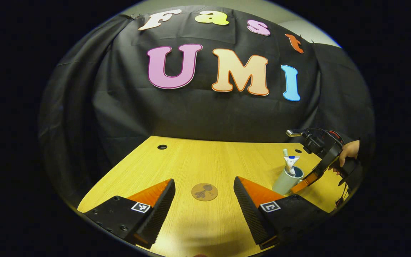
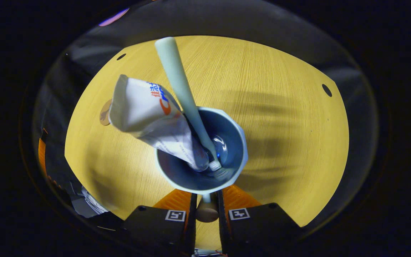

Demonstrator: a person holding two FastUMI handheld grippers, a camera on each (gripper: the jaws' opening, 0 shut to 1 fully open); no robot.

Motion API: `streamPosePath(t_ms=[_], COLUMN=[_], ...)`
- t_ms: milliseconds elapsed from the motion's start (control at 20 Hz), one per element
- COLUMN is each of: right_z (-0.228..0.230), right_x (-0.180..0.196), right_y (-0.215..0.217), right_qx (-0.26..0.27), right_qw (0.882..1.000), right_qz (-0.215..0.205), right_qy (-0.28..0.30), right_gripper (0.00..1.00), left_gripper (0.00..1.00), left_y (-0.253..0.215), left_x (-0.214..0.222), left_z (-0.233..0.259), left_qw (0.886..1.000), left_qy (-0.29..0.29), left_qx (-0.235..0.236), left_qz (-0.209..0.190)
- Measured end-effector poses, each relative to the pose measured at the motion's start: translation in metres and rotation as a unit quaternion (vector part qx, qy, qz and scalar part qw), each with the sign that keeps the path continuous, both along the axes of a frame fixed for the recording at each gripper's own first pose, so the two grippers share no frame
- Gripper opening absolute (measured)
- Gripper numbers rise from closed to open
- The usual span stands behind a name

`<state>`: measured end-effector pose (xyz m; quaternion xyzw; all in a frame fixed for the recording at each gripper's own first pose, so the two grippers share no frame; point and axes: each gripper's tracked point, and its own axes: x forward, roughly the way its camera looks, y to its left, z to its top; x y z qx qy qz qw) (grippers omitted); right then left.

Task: Put the toothbrush and toothpaste on the desktop into the cup, then pick up the cup and place it on the coaster on the desktop.

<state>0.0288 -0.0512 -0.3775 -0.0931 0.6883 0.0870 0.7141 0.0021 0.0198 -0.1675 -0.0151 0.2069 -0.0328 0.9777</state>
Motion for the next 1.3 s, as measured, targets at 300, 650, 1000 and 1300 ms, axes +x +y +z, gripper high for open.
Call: streamPosePath(t_ms=[300,650,1000,1300], right_z=[0.003,0.000,0.002,0.000], right_x=[0.005,0.012,0.016,0.018], right_y=[0.007,0.009,0.009,0.006], right_qx=[0.015,0.054,0.070,0.079], right_qw=[1.000,0.998,0.996,0.994], right_qz=[0.002,0.027,0.054,0.071], right_qy=[-0.016,-0.027,-0.023,-0.018], right_gripper=[0.24,0.24,0.24,0.24], left_gripper=[0.95,0.95,0.95,0.95], left_y=[0.006,0.028,0.071,0.115], left_x=[0.006,0.017,0.029,0.035], left_z=[-0.002,-0.010,-0.017,-0.027], left_qw=[1.000,1.000,0.999,0.999], left_qy=[0.000,0.011,0.017,0.024], left_qx=[0.004,-0.009,-0.013,-0.016], left_qz=[0.002,0.014,0.032,0.046])
